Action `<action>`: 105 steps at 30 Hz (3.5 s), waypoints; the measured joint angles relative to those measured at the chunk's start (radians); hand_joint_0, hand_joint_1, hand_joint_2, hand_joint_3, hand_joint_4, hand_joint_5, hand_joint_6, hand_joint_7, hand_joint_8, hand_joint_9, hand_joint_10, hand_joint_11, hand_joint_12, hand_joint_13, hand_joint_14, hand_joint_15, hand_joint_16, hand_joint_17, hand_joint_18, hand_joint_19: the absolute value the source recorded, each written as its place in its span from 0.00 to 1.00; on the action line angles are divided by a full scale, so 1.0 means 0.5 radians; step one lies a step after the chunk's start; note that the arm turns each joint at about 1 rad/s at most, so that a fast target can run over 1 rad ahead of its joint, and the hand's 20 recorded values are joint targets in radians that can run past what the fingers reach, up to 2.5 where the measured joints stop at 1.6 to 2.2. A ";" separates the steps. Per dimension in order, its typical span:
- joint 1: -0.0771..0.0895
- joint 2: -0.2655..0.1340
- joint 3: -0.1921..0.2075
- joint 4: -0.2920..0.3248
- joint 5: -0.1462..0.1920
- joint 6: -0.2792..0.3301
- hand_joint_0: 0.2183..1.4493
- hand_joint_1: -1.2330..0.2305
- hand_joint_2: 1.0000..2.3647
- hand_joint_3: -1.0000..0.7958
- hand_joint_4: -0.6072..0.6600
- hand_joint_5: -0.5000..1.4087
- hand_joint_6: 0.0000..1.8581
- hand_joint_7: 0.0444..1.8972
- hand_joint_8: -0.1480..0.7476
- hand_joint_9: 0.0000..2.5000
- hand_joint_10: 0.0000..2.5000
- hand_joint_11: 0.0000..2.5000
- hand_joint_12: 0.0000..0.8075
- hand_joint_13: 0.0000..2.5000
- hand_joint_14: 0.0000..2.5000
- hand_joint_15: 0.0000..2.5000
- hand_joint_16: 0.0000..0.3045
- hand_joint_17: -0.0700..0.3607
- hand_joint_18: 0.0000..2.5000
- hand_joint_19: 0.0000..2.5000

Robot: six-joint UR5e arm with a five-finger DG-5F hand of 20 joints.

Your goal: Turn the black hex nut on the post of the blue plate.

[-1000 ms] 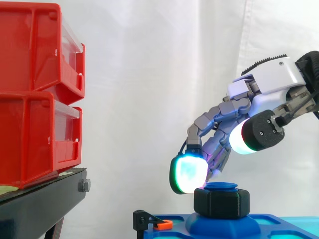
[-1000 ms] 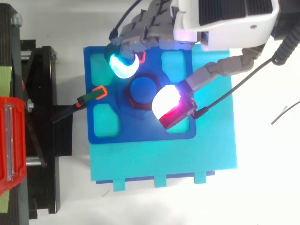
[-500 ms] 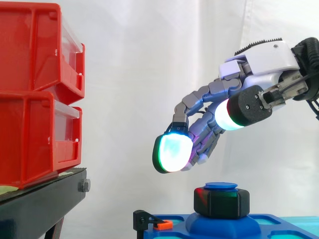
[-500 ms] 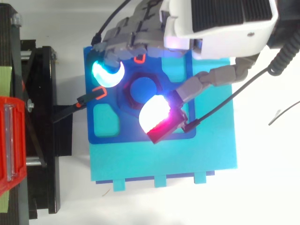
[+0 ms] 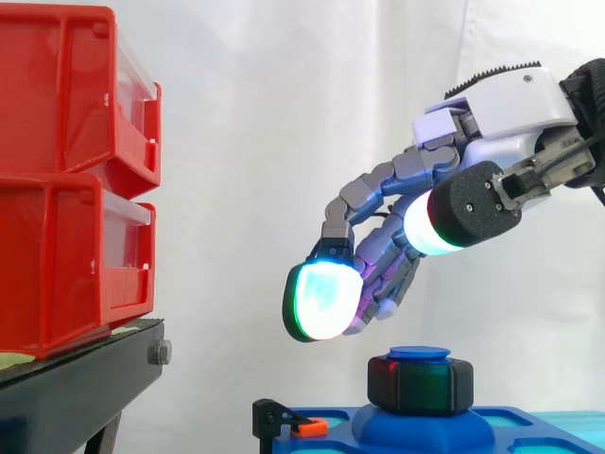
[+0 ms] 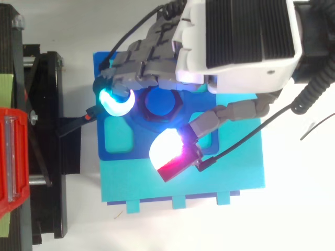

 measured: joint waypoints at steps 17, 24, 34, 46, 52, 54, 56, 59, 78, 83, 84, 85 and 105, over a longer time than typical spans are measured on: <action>0.023 0.000 -0.027 -0.012 0.043 -0.001 0.22 0.58 0.00 0.28 0.69 0.18 0.27 0.44 0.50 0.22 0.00 0.00 0.51 0.26 0.00 0.04 0.20 0.48 0.27 0.11; 0.014 0.000 -0.028 -0.029 0.039 -0.003 0.22 0.58 0.00 0.28 0.69 0.18 0.27 0.44 0.50 0.23 0.00 0.00 0.51 0.27 0.00 0.04 0.20 0.48 0.27 0.11; 0.000 0.000 -0.031 -0.044 0.033 -0.007 0.22 0.58 0.00 0.28 0.69 0.18 0.27 0.44 0.51 0.23 0.00 0.00 0.51 0.27 0.00 0.04 0.20 0.48 0.27 0.11; -0.019 0.000 -0.031 -0.080 0.025 -0.019 0.22 0.58 0.00 0.28 0.69 0.18 0.27 0.44 0.50 0.23 0.00 0.00 0.51 0.28 0.00 0.04 0.20 0.48 0.27 0.11; -0.042 0.000 -0.031 -0.094 -0.016 -0.037 0.22 0.58 0.00 0.28 0.69 0.18 0.27 0.44 0.51 0.23 0.00 0.00 0.50 0.28 0.00 0.05 0.20 0.48 0.27 0.11; -0.054 0.001 -0.032 -0.095 -0.035 -0.043 0.22 0.58 0.00 0.28 0.69 0.18 0.27 0.44 0.51 0.23 0.00 0.00 0.50 0.28 0.00 0.05 0.20 0.48 0.27 0.11; -0.068 0.001 -0.032 -0.097 -0.057 -0.047 0.22 0.58 0.00 0.28 0.69 0.18 0.27 0.44 0.51 0.23 0.00 0.00 0.50 0.28 0.00 0.05 0.20 0.48 0.28 0.11; -0.086 0.002 -0.032 -0.101 -0.083 -0.053 0.22 0.58 0.00 0.28 0.69 0.18 0.27 0.44 0.51 0.23 0.00 0.00 0.50 0.29 0.00 0.05 0.20 0.48 0.28 0.11; -0.129 0.000 0.018 -0.090 -0.155 -0.068 0.22 0.58 0.00 0.28 0.70 0.18 0.27 0.44 0.51 0.24 0.00 0.00 0.50 0.29 0.00 0.05 0.20 0.48 0.28 0.11; -0.112 0.000 0.041 -0.084 -0.134 -0.062 0.22 0.58 0.00 0.28 0.70 0.18 0.27 0.44 0.51 0.24 0.00 0.00 0.50 0.29 0.00 0.05 0.20 0.48 0.28 0.11; -0.109 0.000 0.043 -0.078 -0.127 -0.060 0.22 0.58 0.00 0.28 0.69 0.18 0.27 0.44 0.51 0.24 0.00 0.00 0.50 0.30 0.00 0.05 0.20 0.48 0.28 0.11; -0.105 0.000 0.043 -0.070 -0.120 -0.058 0.22 0.58 0.00 0.28 0.69 0.18 0.27 0.44 0.51 0.24 0.00 0.00 0.50 0.30 0.00 0.05 0.20 0.48 0.28 0.11; 0.038 -0.012 0.041 -0.046 0.081 -0.046 0.22 0.58 0.00 0.28 0.70 0.18 0.27 0.43 0.51 0.25 0.00 0.00 0.50 0.31 0.00 0.06 0.20 0.48 0.28 0.11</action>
